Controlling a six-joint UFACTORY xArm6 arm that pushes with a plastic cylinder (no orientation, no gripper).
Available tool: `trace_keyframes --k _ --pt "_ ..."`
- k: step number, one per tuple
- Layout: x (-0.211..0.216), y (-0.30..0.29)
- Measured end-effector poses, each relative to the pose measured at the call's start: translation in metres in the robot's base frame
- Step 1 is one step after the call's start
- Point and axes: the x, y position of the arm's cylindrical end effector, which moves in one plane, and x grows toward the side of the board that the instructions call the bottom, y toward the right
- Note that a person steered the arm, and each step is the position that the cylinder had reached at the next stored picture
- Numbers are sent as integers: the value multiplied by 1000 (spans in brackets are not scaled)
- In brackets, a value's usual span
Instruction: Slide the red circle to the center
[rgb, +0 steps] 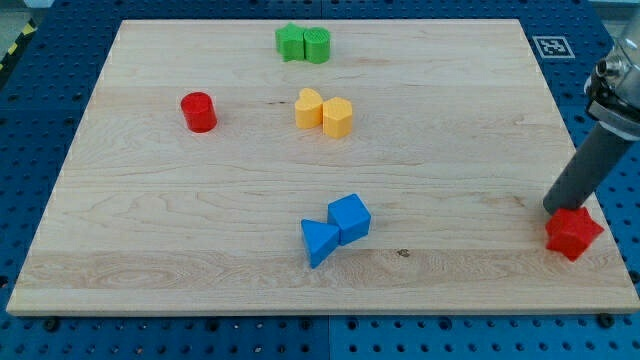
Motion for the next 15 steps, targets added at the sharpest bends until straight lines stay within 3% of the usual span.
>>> trace_keyframes --k 2,3,5,9,10,11,13,15 --pt "9 -1" --pt "0 -51" --pt "-63 -165" --pt "-93 -423" --pt "-131 -483" --pt "-164 -488" --pt "-162 -420" --pt "-150 -413"
